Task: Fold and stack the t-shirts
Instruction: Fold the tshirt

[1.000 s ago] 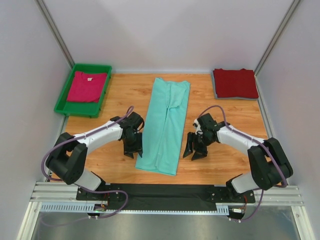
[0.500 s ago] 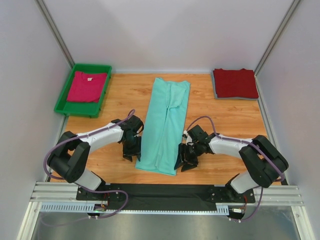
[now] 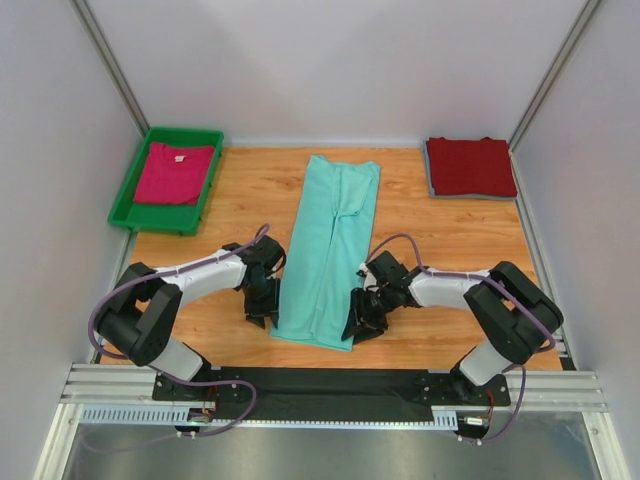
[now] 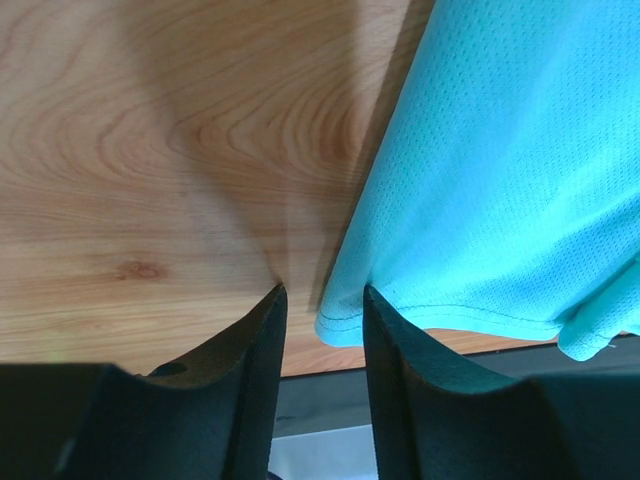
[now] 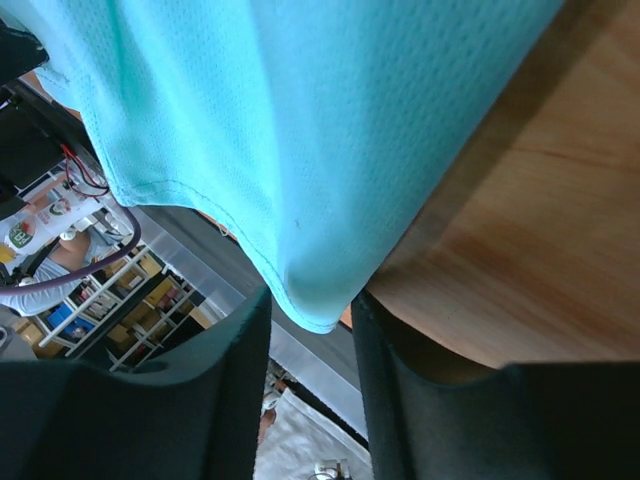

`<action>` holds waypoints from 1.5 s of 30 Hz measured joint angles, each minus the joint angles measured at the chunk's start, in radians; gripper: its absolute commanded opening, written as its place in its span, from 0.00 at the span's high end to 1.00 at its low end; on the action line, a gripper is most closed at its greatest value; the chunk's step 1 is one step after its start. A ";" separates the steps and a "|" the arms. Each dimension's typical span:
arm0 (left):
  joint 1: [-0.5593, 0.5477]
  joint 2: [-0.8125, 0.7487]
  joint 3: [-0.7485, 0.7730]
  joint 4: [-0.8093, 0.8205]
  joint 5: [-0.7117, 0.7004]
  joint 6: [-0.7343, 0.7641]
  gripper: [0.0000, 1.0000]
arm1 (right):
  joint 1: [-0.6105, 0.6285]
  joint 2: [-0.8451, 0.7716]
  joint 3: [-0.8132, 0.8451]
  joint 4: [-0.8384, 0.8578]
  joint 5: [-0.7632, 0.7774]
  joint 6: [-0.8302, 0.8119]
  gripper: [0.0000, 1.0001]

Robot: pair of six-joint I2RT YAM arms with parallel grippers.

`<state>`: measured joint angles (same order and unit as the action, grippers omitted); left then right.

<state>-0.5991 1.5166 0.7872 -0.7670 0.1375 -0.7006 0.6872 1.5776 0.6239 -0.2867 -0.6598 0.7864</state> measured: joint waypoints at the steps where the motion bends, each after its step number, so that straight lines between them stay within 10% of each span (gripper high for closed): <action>1: 0.000 0.000 -0.001 0.002 0.003 0.001 0.62 | 0.001 0.004 0.000 0.001 -0.001 0.003 0.65; 7: 0.006 0.003 -0.007 0.014 0.010 0.007 1.00 | 0.004 0.016 -0.010 0.007 0.031 0.006 1.00; 29: 0.011 -0.095 -0.197 0.200 0.265 -0.101 0.96 | -0.022 -0.071 -0.037 -0.090 0.117 -0.073 0.99; 36: -0.023 -0.110 -0.200 0.213 0.265 -0.131 0.66 | -0.022 -0.128 -0.021 -0.194 0.199 -0.132 0.73; 45: -0.024 -0.300 -0.194 0.123 0.123 -0.138 0.56 | -0.030 -0.106 0.299 -0.460 0.513 -0.293 0.48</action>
<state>-0.6231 1.2163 0.5934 -0.6437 0.2607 -0.8391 0.6575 1.4712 0.9230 -0.7464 -0.1463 0.4938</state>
